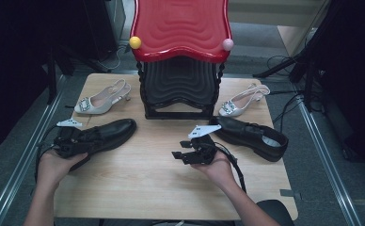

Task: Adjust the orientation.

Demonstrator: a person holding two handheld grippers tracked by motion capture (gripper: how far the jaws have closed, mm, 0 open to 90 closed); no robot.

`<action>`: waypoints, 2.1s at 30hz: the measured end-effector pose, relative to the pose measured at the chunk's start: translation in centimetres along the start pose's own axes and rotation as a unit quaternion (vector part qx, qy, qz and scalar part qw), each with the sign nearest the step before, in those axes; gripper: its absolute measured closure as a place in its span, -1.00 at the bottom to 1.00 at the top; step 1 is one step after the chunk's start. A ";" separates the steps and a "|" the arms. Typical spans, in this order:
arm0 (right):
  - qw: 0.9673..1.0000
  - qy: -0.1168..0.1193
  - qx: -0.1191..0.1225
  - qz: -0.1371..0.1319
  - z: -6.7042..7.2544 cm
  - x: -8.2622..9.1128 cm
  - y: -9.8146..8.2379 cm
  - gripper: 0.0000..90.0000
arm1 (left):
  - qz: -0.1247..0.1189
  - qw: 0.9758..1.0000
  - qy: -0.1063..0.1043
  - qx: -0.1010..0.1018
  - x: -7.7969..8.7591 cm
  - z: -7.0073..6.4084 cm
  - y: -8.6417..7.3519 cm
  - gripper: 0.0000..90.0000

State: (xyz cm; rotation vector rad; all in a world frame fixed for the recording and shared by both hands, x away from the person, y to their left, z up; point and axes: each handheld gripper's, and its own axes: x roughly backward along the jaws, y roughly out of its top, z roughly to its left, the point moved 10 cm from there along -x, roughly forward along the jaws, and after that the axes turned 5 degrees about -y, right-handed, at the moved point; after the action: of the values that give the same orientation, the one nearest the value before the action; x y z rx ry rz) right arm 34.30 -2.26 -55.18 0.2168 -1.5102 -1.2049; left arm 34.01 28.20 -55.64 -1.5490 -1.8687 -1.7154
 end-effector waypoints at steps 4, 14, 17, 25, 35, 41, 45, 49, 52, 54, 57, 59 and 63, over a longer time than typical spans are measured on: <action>1.000 -0.002 0.001 -0.005 0.0 0.3 0.0 0.03 | 0.008 1.000 -0.004 0.004 0.2 -0.5 0.4 0.73; 1.000 -0.010 -0.007 -0.010 -0.4 1.0 -0.3 0.02 | 0.009 0.998 -0.048 -0.029 -0.2 -5.0 2.5 0.75; 1.000 -0.013 -0.008 -0.010 -0.5 1.2 -0.4 0.02 | 0.010 0.997 -0.062 -0.037 -0.7 -6.3 3.0 0.75; 0.999 -0.026 -0.017 -0.018 -1.0 2.1 -0.8 0.02 | 0.032 0.992 -0.097 -0.070 -2.9 -10.1 3.7 0.74; 0.998 -0.049 -0.029 -0.033 -1.7 3.5 -1.2 0.02 | 0.042 0.985 -0.134 -0.105 -5.7 -14.7 4.5 0.73; 0.997 -0.062 -0.035 -0.043 -2.1 4.4 -1.5 0.02 | 0.050 0.981 -0.147 -0.112 -7.1 -16.7 4.7 0.72; 0.996 -0.068 -0.041 -0.047 -2.3 4.9 -1.7 0.02 | 0.055 0.979 -0.157 -0.121 -8.0 -17.9 4.7 0.72; 0.995 -0.074 -0.043 -0.050 -2.4 5.3 -1.8 0.02 | 0.058 0.978 -0.159 -0.122 -8.9 -18.8 4.6 0.71; 0.995 -0.077 -0.045 -0.052 -2.4 5.5 -2.0 0.02 | 0.061 0.977 -0.161 -0.124 -9.6 -19.5 4.6 0.70; 0.994 -0.079 -0.048 -0.052 -2.4 5.6 -2.1 0.02 | 0.061 0.977 -0.166 -0.120 -10.1 -19.9 4.5 0.70; 0.994 -0.081 -0.051 -0.051 -2.5 5.7 -2.2 0.02 | 0.069 0.976 -0.164 -0.128 -10.9 -20.6 4.2 0.68; 0.994 -0.083 -0.053 -0.051 -2.6 5.8 -2.4 0.02 | 0.074 0.975 -0.167 -0.130 -11.3 -20.9 4.0 0.68; 0.993 -0.083 -0.063 -0.048 -2.7 5.8 -2.7 0.03 | 0.073 0.973 -0.166 -0.140 -11.4 -20.9 3.9 0.57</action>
State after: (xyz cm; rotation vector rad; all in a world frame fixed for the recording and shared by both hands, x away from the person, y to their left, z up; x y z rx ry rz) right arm 33.26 -9.04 -54.04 0.1082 -1.5745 -1.4193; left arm 31.77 4.26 -54.41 -2.1402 -1.6428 -1.8034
